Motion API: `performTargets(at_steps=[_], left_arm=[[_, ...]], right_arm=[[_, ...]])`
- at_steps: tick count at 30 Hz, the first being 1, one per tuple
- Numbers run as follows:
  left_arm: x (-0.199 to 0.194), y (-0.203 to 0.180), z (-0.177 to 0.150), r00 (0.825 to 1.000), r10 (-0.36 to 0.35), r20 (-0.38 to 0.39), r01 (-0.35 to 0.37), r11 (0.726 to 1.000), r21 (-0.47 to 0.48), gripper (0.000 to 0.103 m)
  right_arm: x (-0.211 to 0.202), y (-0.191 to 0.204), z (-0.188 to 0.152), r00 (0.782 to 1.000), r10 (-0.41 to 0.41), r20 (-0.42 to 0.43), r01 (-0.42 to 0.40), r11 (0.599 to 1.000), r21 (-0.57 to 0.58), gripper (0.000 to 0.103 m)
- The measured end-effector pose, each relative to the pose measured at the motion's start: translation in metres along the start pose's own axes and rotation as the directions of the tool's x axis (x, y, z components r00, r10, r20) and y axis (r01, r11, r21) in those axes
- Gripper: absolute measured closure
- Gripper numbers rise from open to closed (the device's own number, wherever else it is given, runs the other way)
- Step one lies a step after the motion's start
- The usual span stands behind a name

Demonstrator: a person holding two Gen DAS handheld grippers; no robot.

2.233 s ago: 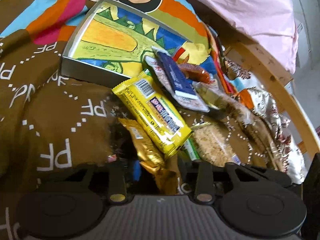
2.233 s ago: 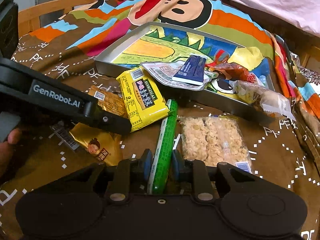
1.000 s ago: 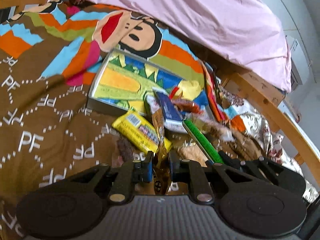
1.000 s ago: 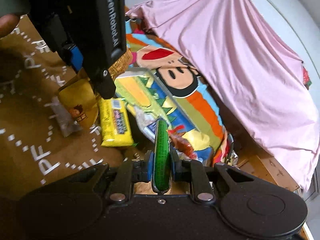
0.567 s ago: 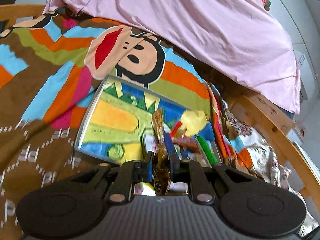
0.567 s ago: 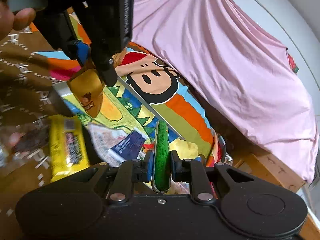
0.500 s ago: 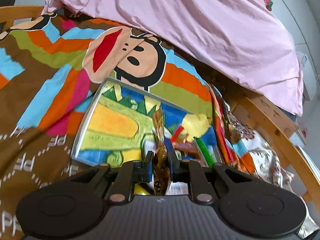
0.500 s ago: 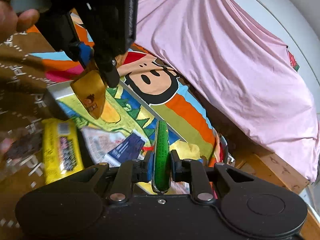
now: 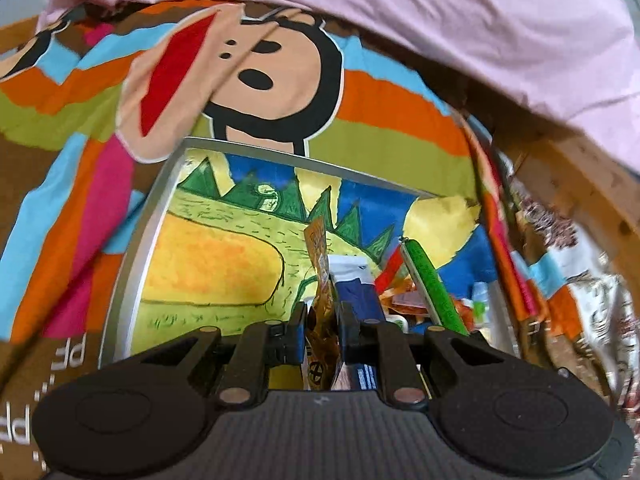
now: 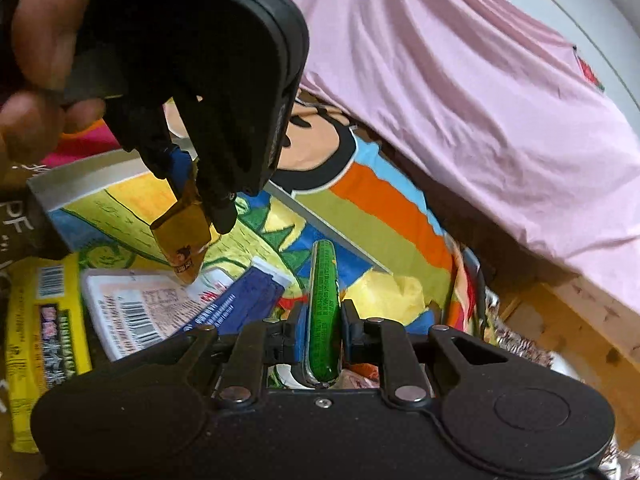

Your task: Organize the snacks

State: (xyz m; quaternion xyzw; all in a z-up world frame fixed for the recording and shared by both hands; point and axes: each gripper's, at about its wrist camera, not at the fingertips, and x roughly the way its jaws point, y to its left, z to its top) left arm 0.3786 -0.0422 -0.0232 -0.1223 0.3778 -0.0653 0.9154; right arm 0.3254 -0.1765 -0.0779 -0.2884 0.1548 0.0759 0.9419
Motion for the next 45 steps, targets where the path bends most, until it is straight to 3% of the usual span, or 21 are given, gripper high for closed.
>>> performTargets(at_steps=[5, 10, 12, 15, 17, 23, 27, 32, 36, 42, 45], left_arm=[[0.023, -0.009, 0.008, 0.998, 0.059, -0.015, -0.058, 0.998, 0.031, 0.086], [0.035, -0.01, 0.013, 0.996, 0.088, -0.009, -0.088, 0.996, 0.0, 0.084], [0.038, -0.012, 0.015, 0.995, 0.102, -0.008, -0.102, 0.995, 0.007, 0.083], [0.04, -0.016, 0.016, 0.992, 0.126, -0.009, -0.126, 0.992, 0.02, 0.052], [0.038, -0.017, 0.017, 0.988, 0.157, 0.01, -0.157, 0.987, 0.016, 0.024], [0.021, -0.015, 0.02, 0.978, 0.197, 0.061, -0.198, 0.98, 0.011, 0.006], [-0.002, -0.011, 0.018, 0.975, 0.189, 0.119, -0.191, 0.982, 0.002, 0.004], [-0.037, -0.003, 0.015, 0.971, 0.164, 0.176, -0.165, 0.986, -0.011, 0.001], [-0.068, 0.0, 0.008, 0.964, 0.144, 0.223, -0.147, 0.989, -0.004, 0.001], [-0.114, 0.004, -0.019, 0.954, 0.102, 0.283, -0.106, 0.994, -0.002, 0.001], [-0.138, 0.009, -0.037, 0.939, 0.093, 0.331, -0.09, 0.996, -0.027, 0.001]], right_arm=[[0.015, -0.008, -0.002, 0.999, 0.02, -0.042, -0.017, 0.997, 0.076, 0.084], [0.022, -0.009, -0.002, 0.997, 0.044, -0.06, -0.038, 0.993, 0.109, 0.083], [0.023, -0.01, -0.002, 0.997, 0.051, -0.064, -0.044, 0.992, 0.116, 0.077], [0.022, -0.012, -0.001, 0.998, 0.038, -0.059, -0.03, 0.991, 0.13, 0.072], [0.021, -0.015, 0.0, 0.997, 0.042, -0.057, -0.033, 0.988, 0.151, 0.066], [0.012, -0.029, 0.008, 0.998, 0.05, -0.045, -0.038, 0.972, 0.231, 0.042], [-0.006, -0.043, 0.018, 1.0, 0.02, 0.009, -0.022, 0.958, 0.284, 0.026], [-0.032, -0.061, 0.031, 0.997, -0.029, 0.073, 0.002, 0.938, 0.346, 0.017], [-0.06, -0.074, 0.041, 0.987, -0.073, 0.141, 0.012, 0.92, 0.391, 0.004], [-0.107, -0.092, 0.046, 0.967, -0.132, 0.219, 0.018, 0.89, 0.455, 0.001], [-0.131, -0.096, 0.046, 0.957, -0.155, 0.244, 0.025, 0.886, 0.463, 0.001]])
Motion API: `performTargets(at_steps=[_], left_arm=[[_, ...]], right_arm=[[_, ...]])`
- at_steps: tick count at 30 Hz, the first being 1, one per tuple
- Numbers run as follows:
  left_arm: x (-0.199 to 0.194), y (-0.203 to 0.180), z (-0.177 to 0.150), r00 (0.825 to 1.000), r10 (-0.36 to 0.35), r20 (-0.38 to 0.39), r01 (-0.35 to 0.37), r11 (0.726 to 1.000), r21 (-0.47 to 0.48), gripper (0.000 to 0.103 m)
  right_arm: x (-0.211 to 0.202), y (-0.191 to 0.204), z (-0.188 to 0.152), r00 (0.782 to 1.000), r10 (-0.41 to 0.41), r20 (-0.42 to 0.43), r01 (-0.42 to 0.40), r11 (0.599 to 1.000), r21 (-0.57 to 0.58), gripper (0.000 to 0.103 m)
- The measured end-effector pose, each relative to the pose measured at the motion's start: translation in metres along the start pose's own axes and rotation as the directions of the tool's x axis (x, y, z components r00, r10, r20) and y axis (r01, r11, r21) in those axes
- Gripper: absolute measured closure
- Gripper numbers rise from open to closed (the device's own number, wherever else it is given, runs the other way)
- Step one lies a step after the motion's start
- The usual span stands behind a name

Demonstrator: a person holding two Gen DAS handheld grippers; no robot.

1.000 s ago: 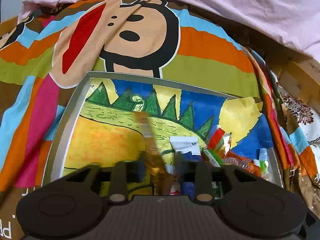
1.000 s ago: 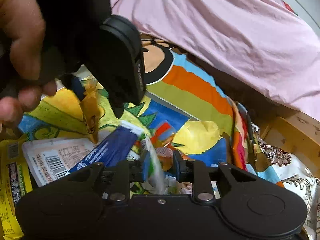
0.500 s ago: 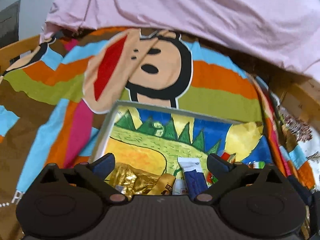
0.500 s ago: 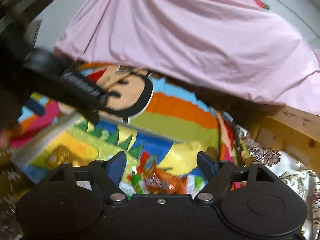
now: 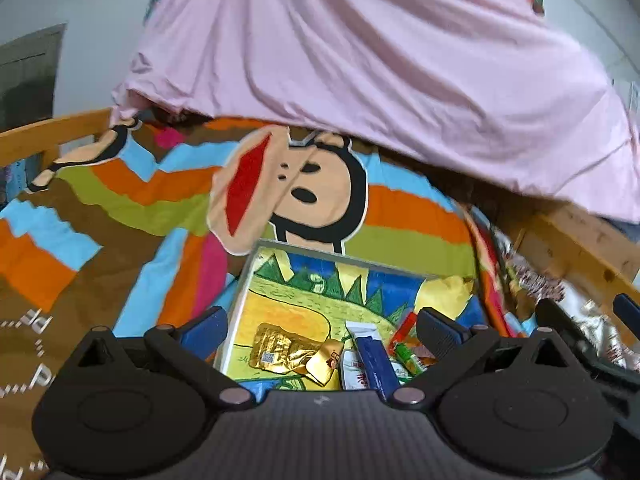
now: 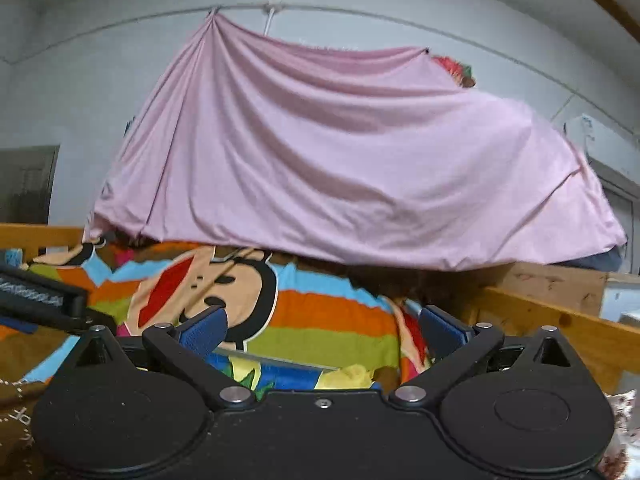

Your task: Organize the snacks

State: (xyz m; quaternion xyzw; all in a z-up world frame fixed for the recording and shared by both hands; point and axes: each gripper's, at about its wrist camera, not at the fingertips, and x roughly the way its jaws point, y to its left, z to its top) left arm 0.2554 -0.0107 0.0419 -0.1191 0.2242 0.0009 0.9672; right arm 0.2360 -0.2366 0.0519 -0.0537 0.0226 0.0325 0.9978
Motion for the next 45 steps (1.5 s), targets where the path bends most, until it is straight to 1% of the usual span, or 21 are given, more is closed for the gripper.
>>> performTargets(at_steps=[2, 7, 13, 17, 19, 26, 31, 35, 38, 41, 43, 45], left_arm=[[-0.017, 0.006, -0.005, 1.0, 0.0, 0.029, 0.0, 1.0, -0.018, 0.001], [-0.052, 0.017, -0.014, 0.997, 0.01, 0.078, -0.008, 1.0, -0.021, 0.001], [-0.086, 0.027, -0.032, 0.99, 0.008, 0.144, -0.009, 1.0, 0.011, 0.001], [-0.108, 0.031, -0.049, 0.974, 0.026, 0.226, -0.037, 0.998, 0.047, 0.0], [-0.115, 0.034, -0.057, 0.971, 0.025, 0.237, -0.04, 0.998, 0.055, 0.0], [-0.125, 0.048, -0.08, 0.981, 0.022, 0.191, -0.031, 0.999, 0.044, 0.0], [-0.125, 0.055, -0.097, 0.987, 0.038, 0.158, -0.046, 0.998, 0.052, 0.0], [-0.124, 0.054, -0.106, 0.992, 0.033, 0.124, -0.041, 0.997, 0.063, 0.0], [-0.121, 0.05, -0.113, 0.996, 0.021, 0.089, -0.029, 0.996, 0.085, 0.0], [-0.118, 0.046, -0.12, 0.999, 0.011, 0.05, -0.016, 0.994, 0.111, 0.0], [-0.114, 0.043, -0.125, 1.0, 0.009, 0.017, -0.011, 0.992, 0.126, 0.0], [-0.111, 0.042, -0.128, 1.0, 0.012, -0.016, -0.01, 0.99, 0.138, 0.0]], right_arm=[[-0.014, -0.001, 0.002, 1.0, -0.001, 0.024, 0.001, 1.0, -0.01, 0.001], [-0.051, 0.002, 0.002, 0.997, -0.002, 0.076, 0.004, 1.0, -0.029, 0.001], [-0.095, 0.003, -0.005, 0.991, -0.005, 0.133, 0.007, 1.0, -0.014, 0.001], [-0.115, 0.001, -0.012, 0.992, -0.021, 0.121, 0.021, 1.0, -0.001, 0.001], [-0.123, 0.001, -0.014, 0.994, -0.028, 0.103, 0.027, 1.0, 0.011, 0.001], [-0.149, 0.004, -0.025, 0.999, -0.047, 0.017, 0.047, 0.998, 0.029, 0.001], [-0.155, 0.005, -0.029, 0.997, -0.066, -0.041, 0.067, 0.997, 0.036, 0.001], [-0.154, 0.003, -0.035, 0.991, -0.056, -0.119, 0.063, 0.996, 0.058, 0.001], [-0.146, 0.005, -0.041, 0.981, -0.038, -0.191, 0.05, 0.997, 0.057, 0.001], [-0.133, 0.01, -0.05, 0.958, -0.015, -0.287, 0.026, 0.999, 0.033, 0.001], [-0.126, 0.014, -0.054, 0.946, -0.01, -0.324, 0.017, 1.0, 0.018, 0.001], [-0.124, 0.016, -0.056, 0.94, -0.002, -0.341, 0.008, 1.0, 0.017, 0.001]])
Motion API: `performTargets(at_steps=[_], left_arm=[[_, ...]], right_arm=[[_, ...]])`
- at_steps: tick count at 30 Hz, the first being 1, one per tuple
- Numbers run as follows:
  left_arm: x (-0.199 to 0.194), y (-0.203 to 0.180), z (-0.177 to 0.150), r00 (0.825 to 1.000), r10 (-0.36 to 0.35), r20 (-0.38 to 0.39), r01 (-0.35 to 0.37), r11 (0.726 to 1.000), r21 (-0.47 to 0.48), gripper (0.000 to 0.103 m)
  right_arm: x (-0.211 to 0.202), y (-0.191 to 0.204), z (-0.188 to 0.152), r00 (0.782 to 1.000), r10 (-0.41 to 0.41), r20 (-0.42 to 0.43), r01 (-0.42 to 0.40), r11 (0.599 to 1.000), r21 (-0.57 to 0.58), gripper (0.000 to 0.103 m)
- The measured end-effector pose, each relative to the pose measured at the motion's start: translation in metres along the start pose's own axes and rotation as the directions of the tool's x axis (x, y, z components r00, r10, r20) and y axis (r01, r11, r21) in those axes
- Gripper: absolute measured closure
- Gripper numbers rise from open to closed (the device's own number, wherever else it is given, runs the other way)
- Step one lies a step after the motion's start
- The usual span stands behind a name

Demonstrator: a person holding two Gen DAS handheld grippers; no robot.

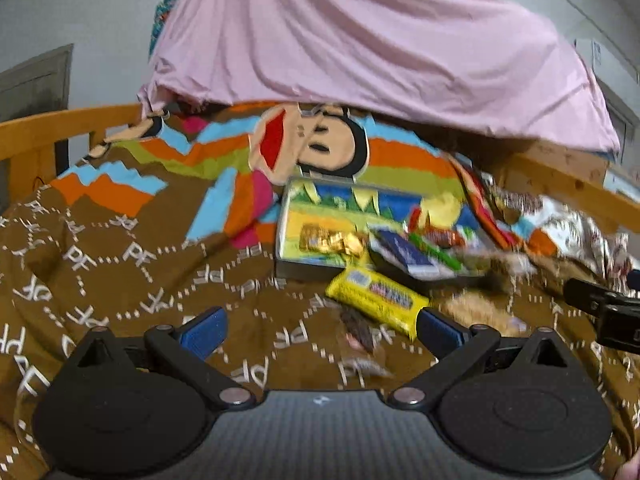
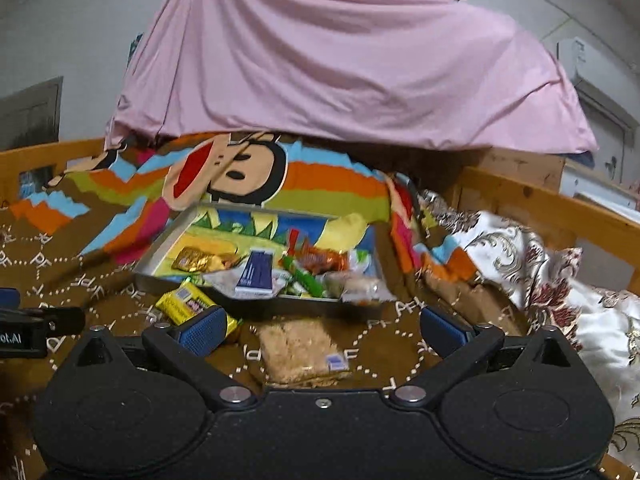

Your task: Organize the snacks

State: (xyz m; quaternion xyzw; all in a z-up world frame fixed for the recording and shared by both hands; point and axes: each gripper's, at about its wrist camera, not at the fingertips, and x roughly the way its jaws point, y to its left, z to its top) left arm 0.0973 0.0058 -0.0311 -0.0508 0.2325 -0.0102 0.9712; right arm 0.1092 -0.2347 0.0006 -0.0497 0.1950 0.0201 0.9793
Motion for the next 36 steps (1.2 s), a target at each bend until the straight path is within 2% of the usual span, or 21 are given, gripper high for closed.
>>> performTargets(at_steps=[6, 18, 36], left_arm=[[0.004, -0.001, -0.007, 0.999, 0.002, -0.042, -0.002, 1.0, 0.011, 0.0], [0.022, 0.001, -0.008, 0.989, 0.017, -0.144, -0.021, 0.999, -0.026, 0.0], [0.051, -0.002, 0.015, 0.995, -0.019, -0.101, 0.015, 0.999, -0.039, 0.0]], right_arm=[[0.007, 0.002, -0.004, 0.999, 0.009, -0.051, -0.009, 1.0, -0.003, 0.001], [0.022, 0.003, -0.007, 0.99, 0.023, -0.136, -0.024, 1.0, -0.003, 0.001], [0.046, -0.003, -0.006, 0.983, 0.027, -0.181, -0.021, 0.999, 0.032, 0.001]])
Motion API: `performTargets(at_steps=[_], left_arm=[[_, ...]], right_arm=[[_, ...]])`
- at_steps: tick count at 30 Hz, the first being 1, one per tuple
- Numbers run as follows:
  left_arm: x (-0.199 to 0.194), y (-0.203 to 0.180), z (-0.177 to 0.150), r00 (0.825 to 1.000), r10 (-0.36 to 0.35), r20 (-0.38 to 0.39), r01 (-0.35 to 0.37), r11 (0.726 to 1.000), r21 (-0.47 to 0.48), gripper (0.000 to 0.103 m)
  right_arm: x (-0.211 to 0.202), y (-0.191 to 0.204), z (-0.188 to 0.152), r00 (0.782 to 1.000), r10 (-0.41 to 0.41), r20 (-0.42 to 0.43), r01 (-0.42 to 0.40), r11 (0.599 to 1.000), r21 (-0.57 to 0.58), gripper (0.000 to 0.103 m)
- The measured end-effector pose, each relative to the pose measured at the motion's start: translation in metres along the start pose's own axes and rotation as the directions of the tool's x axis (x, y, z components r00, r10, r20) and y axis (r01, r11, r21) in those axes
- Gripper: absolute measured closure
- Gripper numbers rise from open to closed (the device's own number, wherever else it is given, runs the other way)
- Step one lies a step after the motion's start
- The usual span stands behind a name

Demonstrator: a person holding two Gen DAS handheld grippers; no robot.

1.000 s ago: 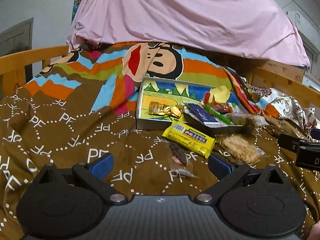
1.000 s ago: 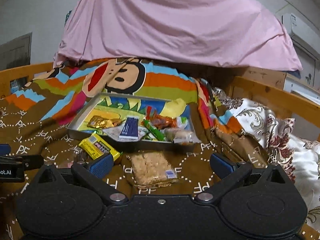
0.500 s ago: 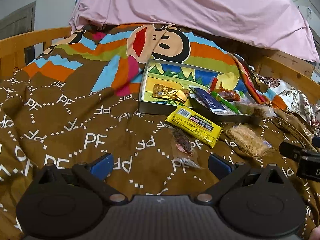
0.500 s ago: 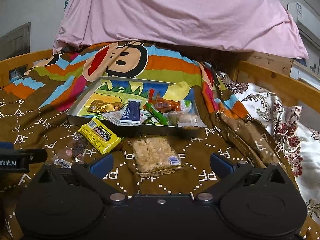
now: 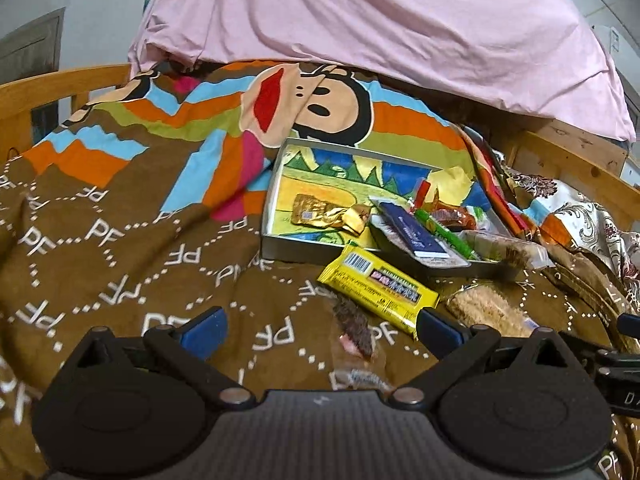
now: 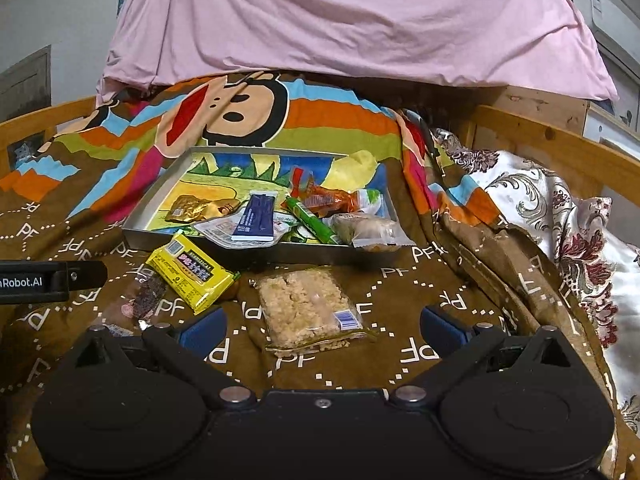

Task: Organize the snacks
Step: 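Move left tool to the jerky packet while right tool reaches the rice-crispy bar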

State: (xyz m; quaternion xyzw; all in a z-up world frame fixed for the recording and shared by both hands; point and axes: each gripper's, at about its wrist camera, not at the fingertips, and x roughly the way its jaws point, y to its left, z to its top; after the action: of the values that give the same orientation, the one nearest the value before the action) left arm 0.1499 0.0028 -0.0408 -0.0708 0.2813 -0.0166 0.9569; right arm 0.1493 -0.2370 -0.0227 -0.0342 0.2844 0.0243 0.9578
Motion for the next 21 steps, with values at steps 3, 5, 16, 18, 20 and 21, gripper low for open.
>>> performTargets(at_steps=[3, 5, 16, 18, 20, 21], left_arm=[[0.008, -0.003, 0.004, 1.0, -0.011, 0.001, 0.011, 1.0, 0.016, 0.0], [0.012, -0.003, 0.008, 1.0, -0.019, 0.002, 0.019, 1.0, 0.018, 0.0], [0.032, -0.001, 0.017, 0.995, -0.089, -0.038, 0.09, 0.996, 0.018, 0.0], [0.034, -0.001, 0.016, 0.992, -0.114, -0.058, 0.117, 0.992, 0.048, 0.0], [0.039, -0.004, 0.015, 0.986, -0.139, -0.091, 0.147, 0.985, 0.086, 0.0], [0.042, -0.005, 0.014, 0.983, -0.146, -0.108, 0.157, 0.982, 0.103, 0.0]], right_arm=[[0.007, 0.0, 0.002, 1.0, -0.004, -0.004, 0.004, 1.0, 0.003, 0.001], [0.012, 0.0, 0.005, 1.0, -0.006, -0.001, 0.006, 1.0, -0.003, 0.001], [0.047, -0.006, 0.018, 0.992, 0.114, -0.048, -0.12, 0.978, -0.169, 0.001], [0.056, -0.007, 0.017, 0.985, 0.153, -0.08, -0.167, 0.963, -0.21, 0.001], [0.066, -0.008, 0.016, 0.98, 0.167, -0.106, -0.189, 0.949, -0.253, 0.001], [0.07, -0.008, 0.015, 0.979, 0.168, -0.114, -0.193, 0.944, -0.267, 0.001]])
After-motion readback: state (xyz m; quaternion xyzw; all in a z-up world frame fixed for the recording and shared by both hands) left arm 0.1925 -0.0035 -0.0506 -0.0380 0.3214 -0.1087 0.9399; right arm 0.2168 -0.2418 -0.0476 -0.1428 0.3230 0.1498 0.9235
